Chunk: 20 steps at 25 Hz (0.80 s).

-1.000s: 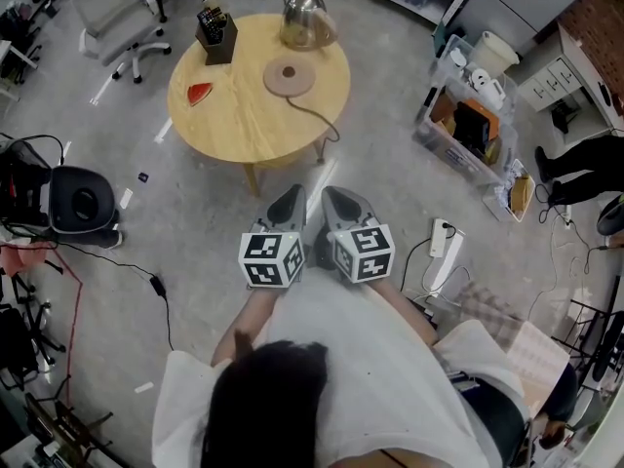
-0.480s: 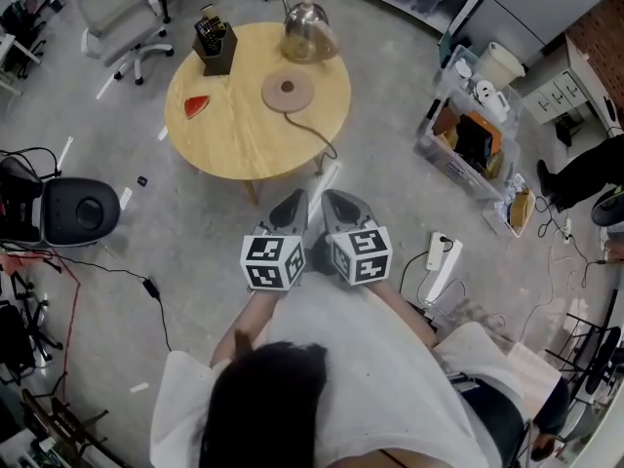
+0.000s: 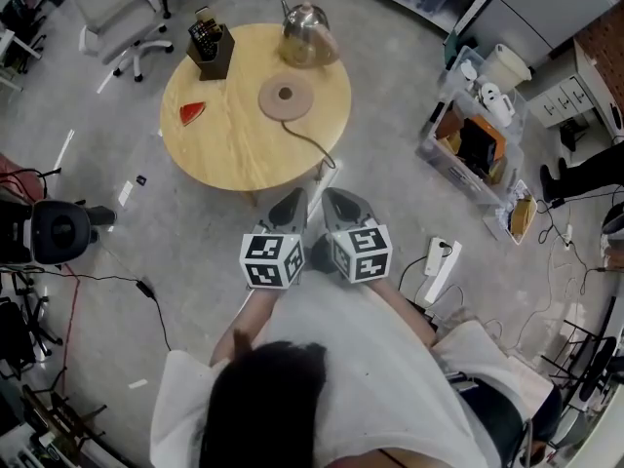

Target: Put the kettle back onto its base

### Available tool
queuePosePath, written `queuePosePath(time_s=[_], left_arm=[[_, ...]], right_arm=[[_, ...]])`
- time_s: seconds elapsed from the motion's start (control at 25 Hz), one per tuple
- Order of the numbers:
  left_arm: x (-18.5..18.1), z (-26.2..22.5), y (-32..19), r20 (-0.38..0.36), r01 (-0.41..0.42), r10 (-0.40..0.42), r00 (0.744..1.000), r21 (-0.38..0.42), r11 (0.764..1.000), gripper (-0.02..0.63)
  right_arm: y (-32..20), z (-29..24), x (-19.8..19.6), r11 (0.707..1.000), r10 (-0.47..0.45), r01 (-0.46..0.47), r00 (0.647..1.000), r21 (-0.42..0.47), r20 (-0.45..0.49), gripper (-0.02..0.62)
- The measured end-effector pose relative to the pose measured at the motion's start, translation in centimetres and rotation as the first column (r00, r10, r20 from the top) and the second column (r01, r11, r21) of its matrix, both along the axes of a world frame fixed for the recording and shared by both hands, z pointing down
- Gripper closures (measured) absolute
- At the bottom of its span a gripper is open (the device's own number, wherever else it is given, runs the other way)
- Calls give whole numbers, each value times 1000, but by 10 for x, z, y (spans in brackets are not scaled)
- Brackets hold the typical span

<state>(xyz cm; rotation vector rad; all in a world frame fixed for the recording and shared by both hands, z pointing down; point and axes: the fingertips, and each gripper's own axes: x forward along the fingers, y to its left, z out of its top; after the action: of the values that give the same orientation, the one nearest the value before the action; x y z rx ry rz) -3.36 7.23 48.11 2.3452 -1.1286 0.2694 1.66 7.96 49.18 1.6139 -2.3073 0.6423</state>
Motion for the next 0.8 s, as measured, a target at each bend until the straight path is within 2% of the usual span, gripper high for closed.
queuePosePath(time_s=[0.8], left_arm=[[33, -2, -56, 23, 58, -58, 998, 6, 998, 571]], right_arm=[[-60, 3, 29, 997, -71, 71, 997, -3, 28, 568]])
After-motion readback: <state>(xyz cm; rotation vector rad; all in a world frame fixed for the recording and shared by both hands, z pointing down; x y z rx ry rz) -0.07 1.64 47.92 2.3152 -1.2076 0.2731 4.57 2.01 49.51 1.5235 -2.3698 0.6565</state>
